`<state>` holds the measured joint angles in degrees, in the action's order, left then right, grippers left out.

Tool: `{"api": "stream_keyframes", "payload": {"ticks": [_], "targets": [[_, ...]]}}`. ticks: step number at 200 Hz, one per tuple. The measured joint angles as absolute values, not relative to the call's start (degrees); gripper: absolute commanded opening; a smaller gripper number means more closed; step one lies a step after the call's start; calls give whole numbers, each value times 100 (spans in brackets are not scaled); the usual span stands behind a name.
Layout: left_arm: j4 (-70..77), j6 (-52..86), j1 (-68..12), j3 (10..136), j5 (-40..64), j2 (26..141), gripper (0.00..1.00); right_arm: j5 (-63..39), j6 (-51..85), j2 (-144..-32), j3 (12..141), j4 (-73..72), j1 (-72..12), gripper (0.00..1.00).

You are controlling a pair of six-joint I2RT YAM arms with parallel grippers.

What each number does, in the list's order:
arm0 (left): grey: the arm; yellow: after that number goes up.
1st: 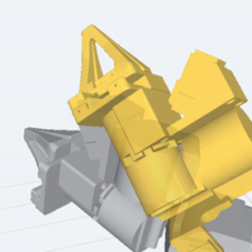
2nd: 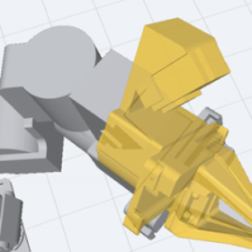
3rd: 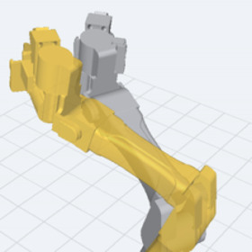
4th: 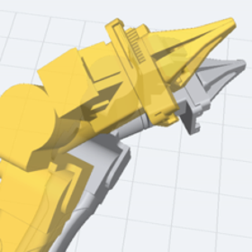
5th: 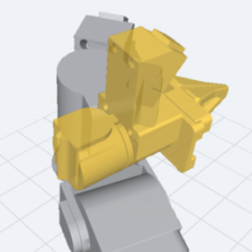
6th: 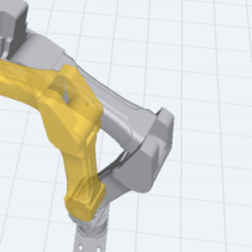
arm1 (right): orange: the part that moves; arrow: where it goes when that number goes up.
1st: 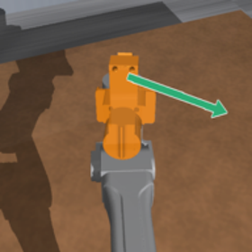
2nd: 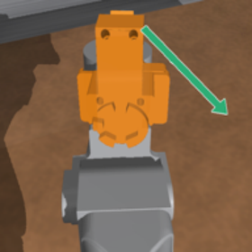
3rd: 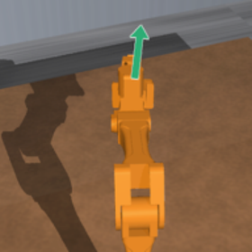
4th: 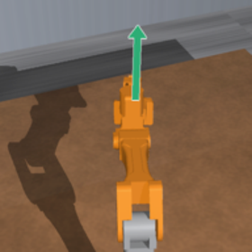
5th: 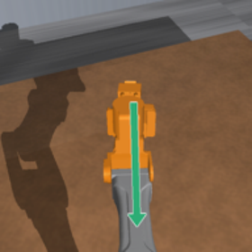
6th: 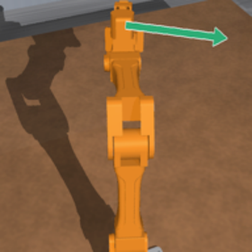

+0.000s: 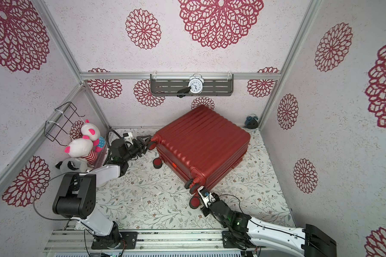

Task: Open the suitcase zippers
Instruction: Adjust the suitcase at the center of the board.

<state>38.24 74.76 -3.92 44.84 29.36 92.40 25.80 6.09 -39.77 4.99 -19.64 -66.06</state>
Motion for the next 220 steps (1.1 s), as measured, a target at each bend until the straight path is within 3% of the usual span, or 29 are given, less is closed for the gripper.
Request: {"api": "stream_keyframes", "payload": {"ticks": [130,220], "targets": [[2034,6554,-276,2714,1625,6003,31,2622,666,-3717,242,-2169,-6416,0],[1085,6451,-362,2209,1455,4499,31,342,932,-3924,172,-2637,-4344,0]]}}
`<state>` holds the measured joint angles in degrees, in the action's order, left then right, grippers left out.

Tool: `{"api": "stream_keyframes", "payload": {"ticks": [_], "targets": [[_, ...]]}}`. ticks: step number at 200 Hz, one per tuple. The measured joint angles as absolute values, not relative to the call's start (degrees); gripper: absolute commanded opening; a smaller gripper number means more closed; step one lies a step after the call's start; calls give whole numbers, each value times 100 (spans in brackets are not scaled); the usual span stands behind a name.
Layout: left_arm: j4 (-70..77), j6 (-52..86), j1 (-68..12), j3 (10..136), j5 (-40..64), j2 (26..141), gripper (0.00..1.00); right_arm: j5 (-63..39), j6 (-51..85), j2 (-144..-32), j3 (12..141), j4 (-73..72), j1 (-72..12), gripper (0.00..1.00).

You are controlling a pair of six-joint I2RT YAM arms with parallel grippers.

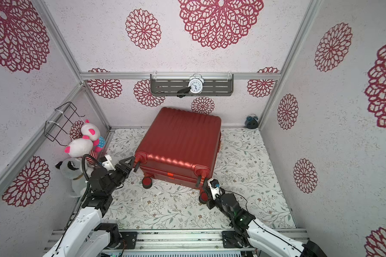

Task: Open the suitcase zippers
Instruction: Adjust the suitcase at the center of the board.

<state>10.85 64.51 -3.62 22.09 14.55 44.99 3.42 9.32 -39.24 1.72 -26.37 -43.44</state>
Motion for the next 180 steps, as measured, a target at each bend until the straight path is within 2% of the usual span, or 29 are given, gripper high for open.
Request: {"api": "stream_keyframes", "payload": {"ticks": [46,89,180], "targets": [[572,6357,-388,2156,1426,3972,31,-395,1022,-4462,193,-3208,-3802,0],[528,6355,-530,2158,1243,3942,30,-617,1066,-4823,202,-3632,-3785,0],[523,6361,-1354,2174,-185,3994,30,1363,784,-5087,196,-3752,-5000,0]]}}
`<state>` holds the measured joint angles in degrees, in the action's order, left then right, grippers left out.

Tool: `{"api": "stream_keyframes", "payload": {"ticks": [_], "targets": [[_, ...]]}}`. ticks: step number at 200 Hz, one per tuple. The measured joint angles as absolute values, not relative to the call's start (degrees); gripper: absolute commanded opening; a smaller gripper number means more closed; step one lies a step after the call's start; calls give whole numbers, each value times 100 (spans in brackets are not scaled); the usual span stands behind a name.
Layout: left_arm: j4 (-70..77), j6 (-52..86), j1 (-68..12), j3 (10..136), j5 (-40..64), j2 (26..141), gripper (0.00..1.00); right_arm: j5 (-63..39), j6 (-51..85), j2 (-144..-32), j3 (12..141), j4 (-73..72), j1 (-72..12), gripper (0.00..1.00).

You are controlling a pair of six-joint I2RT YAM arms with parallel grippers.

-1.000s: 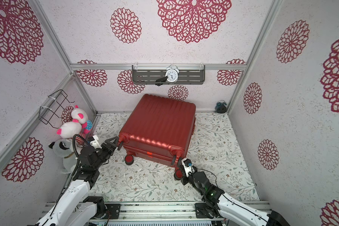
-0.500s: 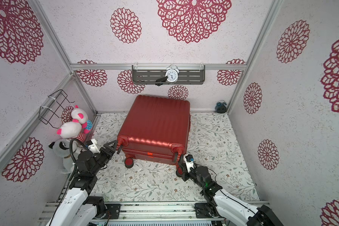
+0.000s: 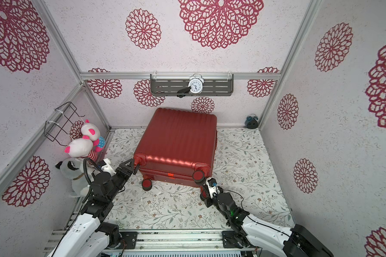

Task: Open the suitcase zippers
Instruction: Adjust the suitcase at the center of the board.

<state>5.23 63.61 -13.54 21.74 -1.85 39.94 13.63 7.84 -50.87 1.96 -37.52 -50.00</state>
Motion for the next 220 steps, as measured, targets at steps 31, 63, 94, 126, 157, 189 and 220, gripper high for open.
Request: {"api": "stream_keyframes", "payload": {"ticks": [31,63,94,126,157,189,220], "targets": [[515,6355,-1675,2241,-246,4062,30,1492,290,-5295,198,-4261,-5568,0],[534,6346,-1874,2268,-56,4119,30,1564,14,-5293,196,-4797,-5758,0],[523,6340,-1909,2279,-47,4119,30,1680,-54,-5236,196,-4792,-5760,0],[458,6230,-1927,2290,-84,4021,30,1839,311,-4488,204,-3968,-5673,37],[224,6088,-1955,2333,-102,3887,31,1553,963,-3385,211,-2928,-5100,64],[172,6020,-1964,2342,-97,3854,31,991,1640,-2451,38,-2390,-4427,99],[172,5996,-1964,2349,-95,3863,31,408,1973,-2276,23,-2200,-3704,99]]}}
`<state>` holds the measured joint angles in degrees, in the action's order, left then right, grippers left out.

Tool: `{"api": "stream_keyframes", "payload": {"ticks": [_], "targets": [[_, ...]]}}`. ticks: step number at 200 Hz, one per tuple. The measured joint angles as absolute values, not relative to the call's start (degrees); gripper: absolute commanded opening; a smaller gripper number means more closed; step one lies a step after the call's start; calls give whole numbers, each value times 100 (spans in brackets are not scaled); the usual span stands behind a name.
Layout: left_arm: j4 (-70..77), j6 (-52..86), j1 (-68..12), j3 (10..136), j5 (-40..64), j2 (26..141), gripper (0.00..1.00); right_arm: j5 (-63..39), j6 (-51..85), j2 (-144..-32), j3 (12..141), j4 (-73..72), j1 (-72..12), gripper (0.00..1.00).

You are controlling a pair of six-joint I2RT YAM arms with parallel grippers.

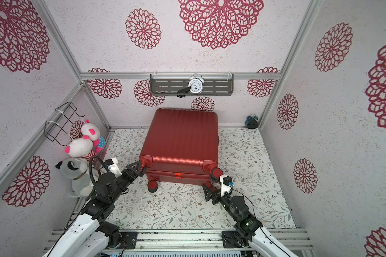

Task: Open the suitcase zippers
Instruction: Adjust the suitcase at the center of the board.

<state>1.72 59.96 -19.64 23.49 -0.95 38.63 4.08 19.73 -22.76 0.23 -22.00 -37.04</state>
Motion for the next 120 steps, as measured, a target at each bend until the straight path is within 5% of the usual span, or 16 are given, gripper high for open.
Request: {"api": "stream_keyframes", "payload": {"ticks": [13,57,120], "targets": [[172,5986,-1964,2353,-95,3868,31,108,2117,-2359,23,-2257,-3339,96],[154,5959,-1959,2373,-80,3894,31,-858,2414,-3354,25,-2727,-2351,61],[145,5955,-1909,2375,-1,3903,31,-1400,2410,-4552,23,-3575,-2274,48]]}}
